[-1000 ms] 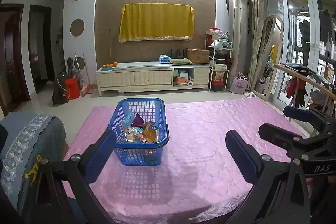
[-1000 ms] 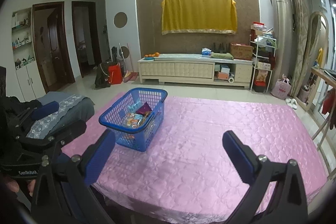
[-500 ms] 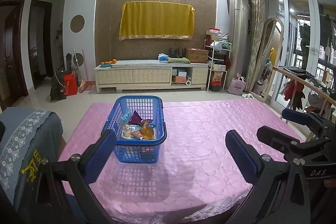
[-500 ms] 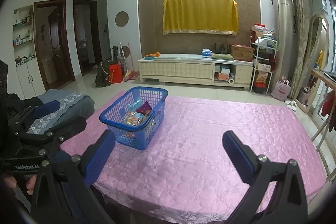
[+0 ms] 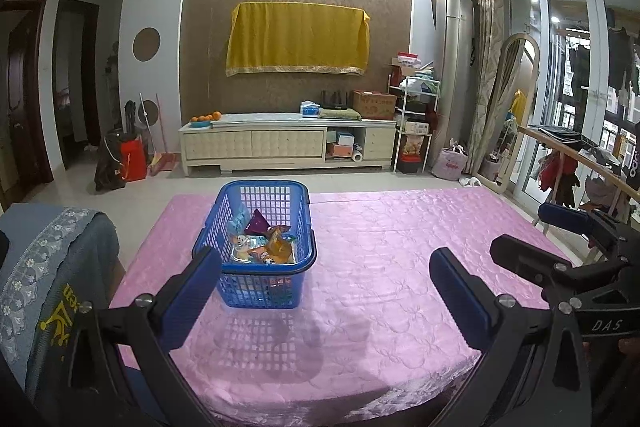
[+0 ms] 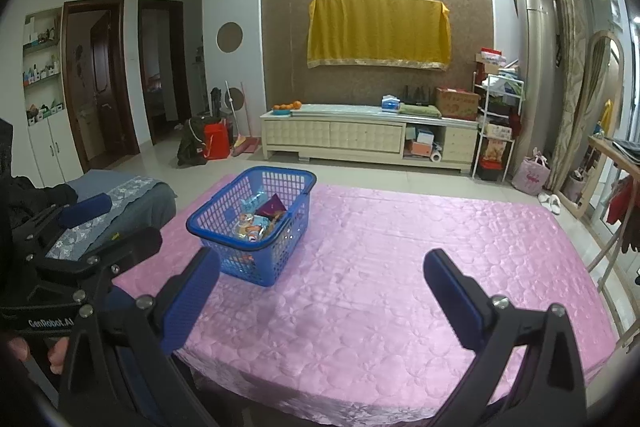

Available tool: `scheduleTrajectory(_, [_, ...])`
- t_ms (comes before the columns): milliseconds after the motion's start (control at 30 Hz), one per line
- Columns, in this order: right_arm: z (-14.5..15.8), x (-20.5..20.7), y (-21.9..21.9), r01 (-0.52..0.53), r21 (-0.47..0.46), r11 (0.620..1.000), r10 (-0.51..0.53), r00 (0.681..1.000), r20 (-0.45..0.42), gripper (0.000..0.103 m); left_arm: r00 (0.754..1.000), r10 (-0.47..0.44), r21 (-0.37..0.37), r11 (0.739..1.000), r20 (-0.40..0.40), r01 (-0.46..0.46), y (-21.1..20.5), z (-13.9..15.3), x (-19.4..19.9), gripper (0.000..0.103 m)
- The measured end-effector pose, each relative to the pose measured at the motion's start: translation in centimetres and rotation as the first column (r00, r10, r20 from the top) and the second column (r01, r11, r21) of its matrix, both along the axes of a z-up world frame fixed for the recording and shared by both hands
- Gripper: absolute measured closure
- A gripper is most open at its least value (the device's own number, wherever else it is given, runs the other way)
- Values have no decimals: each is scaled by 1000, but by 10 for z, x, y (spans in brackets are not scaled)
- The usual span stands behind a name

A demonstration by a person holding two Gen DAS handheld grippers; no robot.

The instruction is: Organize snacks

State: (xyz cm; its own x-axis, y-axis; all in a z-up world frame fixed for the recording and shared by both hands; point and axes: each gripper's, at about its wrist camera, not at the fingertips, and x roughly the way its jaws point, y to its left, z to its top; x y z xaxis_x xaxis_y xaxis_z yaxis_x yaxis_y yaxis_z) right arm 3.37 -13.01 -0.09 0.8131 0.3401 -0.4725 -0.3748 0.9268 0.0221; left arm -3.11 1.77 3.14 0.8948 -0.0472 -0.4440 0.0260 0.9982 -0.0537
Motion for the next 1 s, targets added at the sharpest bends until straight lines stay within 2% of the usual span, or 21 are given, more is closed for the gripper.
scheduleTrajectory(1000, [2, -4, 0, 11, -11, 1000, -11, 1000, -4, 0, 1000, -25, -14, 1000, 4, 25, 3, 1, -4, 0])
